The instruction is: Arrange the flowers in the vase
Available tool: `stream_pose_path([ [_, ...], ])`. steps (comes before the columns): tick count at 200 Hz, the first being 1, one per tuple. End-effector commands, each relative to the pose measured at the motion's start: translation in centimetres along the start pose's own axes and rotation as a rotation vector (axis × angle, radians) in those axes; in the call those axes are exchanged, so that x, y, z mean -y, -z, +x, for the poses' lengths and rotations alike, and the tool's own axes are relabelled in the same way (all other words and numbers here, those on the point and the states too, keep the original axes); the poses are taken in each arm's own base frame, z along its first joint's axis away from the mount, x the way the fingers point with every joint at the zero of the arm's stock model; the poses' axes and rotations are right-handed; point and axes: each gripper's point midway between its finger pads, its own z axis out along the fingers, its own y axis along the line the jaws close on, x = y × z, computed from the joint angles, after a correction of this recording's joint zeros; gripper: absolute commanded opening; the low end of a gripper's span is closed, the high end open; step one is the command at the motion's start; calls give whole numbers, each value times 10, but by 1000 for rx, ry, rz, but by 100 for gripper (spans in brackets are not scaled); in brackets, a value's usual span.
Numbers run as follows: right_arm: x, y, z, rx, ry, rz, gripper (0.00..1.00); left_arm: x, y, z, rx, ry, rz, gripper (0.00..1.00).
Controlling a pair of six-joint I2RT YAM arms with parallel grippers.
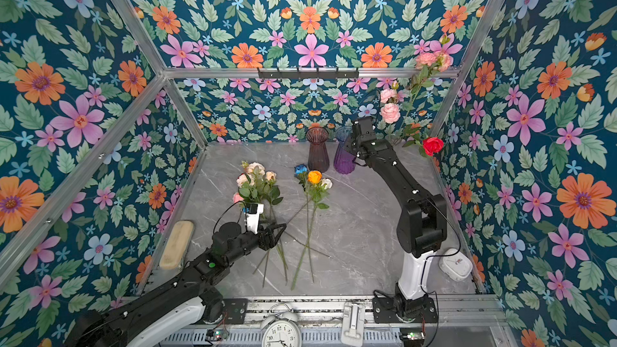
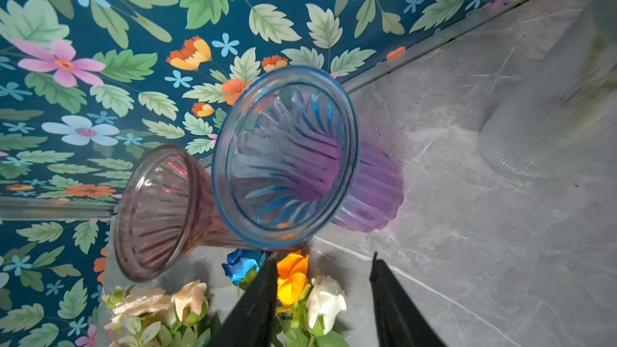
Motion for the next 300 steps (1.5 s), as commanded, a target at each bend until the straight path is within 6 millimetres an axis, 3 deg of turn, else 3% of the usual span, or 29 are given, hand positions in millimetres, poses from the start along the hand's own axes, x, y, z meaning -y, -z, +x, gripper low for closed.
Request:
stream_pose_path([
  [1,12,-2,11,-64,-24,61,46,0,3,3,-4,-11,5,66],
  [52,9,-12,4,-75,-50,58,45,2,4,5,-10,-14,14,66],
  [131,2,1,-11,-25,-79,30,45,1,9,3,0,-18,5,66],
  [196,1,-12,-27,-27,-72,49,45,2,10,2,-3,-21,3,66],
  [248,12,-36,-27,-79,-25,121,45,1,11,3,-6,-20,-1,66],
  [300,17,-43,-24,-100,-15,139,32,-2,10,2,-5,-24,-20,66],
])
